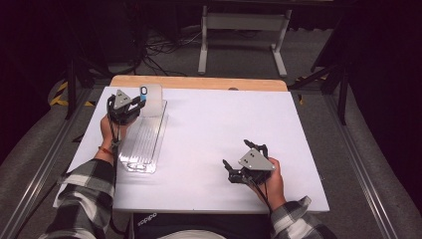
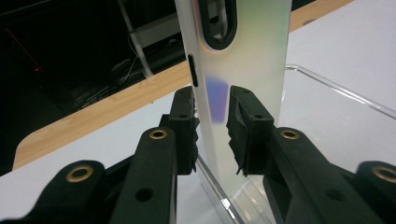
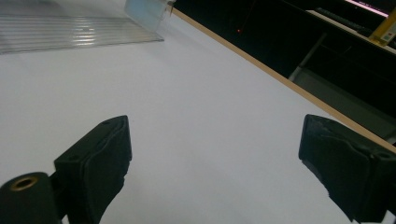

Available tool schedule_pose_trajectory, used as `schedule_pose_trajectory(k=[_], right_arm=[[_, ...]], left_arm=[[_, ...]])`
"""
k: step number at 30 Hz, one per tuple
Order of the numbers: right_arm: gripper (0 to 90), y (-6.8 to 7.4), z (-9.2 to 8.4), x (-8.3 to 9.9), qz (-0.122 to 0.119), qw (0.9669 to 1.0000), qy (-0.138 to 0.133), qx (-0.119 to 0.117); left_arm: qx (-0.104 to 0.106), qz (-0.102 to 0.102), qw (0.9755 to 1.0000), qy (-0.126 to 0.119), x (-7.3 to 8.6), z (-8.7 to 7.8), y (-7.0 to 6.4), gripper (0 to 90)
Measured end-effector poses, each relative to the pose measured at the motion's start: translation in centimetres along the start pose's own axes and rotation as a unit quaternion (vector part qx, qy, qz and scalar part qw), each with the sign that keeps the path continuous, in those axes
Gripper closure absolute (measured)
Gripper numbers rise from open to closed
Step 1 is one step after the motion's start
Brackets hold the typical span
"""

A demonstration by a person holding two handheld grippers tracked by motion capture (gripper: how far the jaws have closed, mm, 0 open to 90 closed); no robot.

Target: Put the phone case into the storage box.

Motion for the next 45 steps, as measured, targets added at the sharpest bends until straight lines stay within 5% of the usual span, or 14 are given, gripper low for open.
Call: schedule_pose_trajectory(k=[11,30,45], right_arm=[[9.9,0.1,0.0,0.0,-0.004,1.0,0.001,-0.002],[10.5,0.3,-0.1,-0.2,-0.014,0.9999,0.002,-0.009],[11.1,0.4,-0.1,-0.2,-0.02,0.9997,0.004,-0.012]], left_arm=[[-0.02,0.02,0.9994,0.021,0.2,0.2,-0.1,70.1],[-0.042,0.004,0.999,0.012,-0.1,-0.2,0.3,61.0],[-0.022,-0.015,0.9996,0.006,-0.4,-0.9,0.5,56.9]])
Point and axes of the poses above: each handheld gripper's, and its own axes: z roughly forward along the jaws, x roughly out of its underside, y roughly to its left, the point moved 4 cm from there along z, roughly forward along the jaws, and after that the axes turned 15 degrees about -x, right-handed, at the moved point
